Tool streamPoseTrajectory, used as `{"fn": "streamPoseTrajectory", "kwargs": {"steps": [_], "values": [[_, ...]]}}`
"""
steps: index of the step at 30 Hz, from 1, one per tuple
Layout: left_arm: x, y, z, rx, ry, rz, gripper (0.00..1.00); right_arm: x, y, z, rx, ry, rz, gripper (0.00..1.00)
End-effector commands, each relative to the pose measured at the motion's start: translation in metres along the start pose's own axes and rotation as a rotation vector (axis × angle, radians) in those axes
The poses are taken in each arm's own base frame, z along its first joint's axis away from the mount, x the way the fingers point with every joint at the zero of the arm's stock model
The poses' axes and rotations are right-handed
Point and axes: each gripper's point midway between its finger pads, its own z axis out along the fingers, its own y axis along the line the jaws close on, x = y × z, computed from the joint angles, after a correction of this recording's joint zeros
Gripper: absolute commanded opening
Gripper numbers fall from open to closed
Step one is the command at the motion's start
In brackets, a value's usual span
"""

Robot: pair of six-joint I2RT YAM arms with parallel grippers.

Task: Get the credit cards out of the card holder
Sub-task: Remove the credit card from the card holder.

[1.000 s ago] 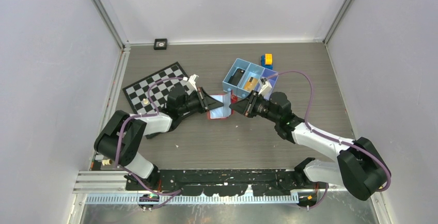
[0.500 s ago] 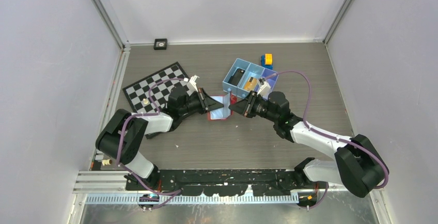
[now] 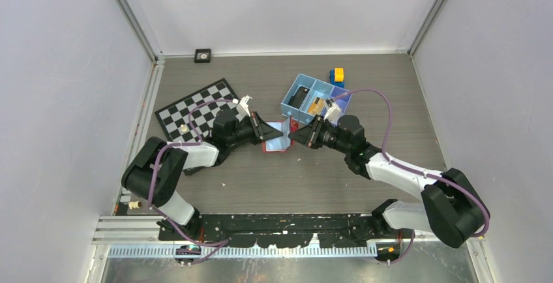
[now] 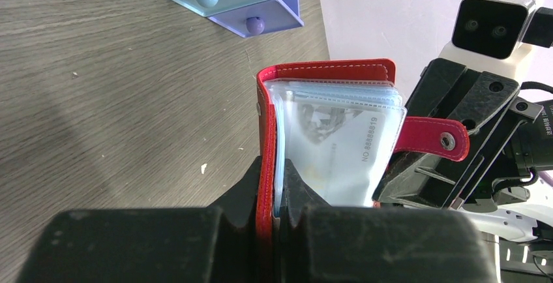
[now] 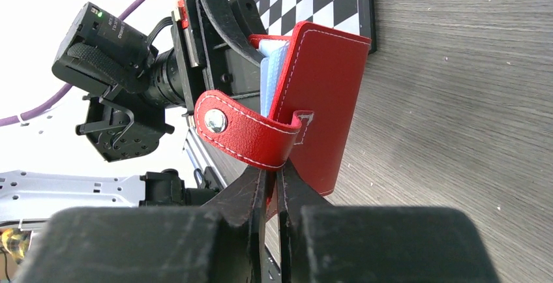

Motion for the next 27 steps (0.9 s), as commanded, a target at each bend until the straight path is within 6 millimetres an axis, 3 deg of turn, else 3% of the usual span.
{"fn": "streamPoseTrajectory", "kwargs": {"steps": [1,16,21,24,27], "values": [[-0.009,-0.035,0.005,0.112,-0.004,0.059,0.0,-0.011,0.021,0.004,-0.066,-0.013,-0.012,0.01],[-0.007,-0.034,0.006,0.111,0.002,0.057,0.0,-0.012,0.024,0.004,-0.08,-0.013,-0.012,0.0],[-0.008,-0.033,0.005,0.095,-0.005,0.063,0.0,-0.013,0.007,0.003,0.015,-0.026,-0.015,0.01],[-0.009,-0.03,0.003,0.071,-0.014,0.072,0.0,-0.015,0.003,0.001,0.04,-0.038,-0.027,0.18],[-0.011,-0.025,0.002,0.032,-0.023,0.076,0.0,-0.015,0.001,0.0,0.05,-0.039,-0.031,0.25]]}}
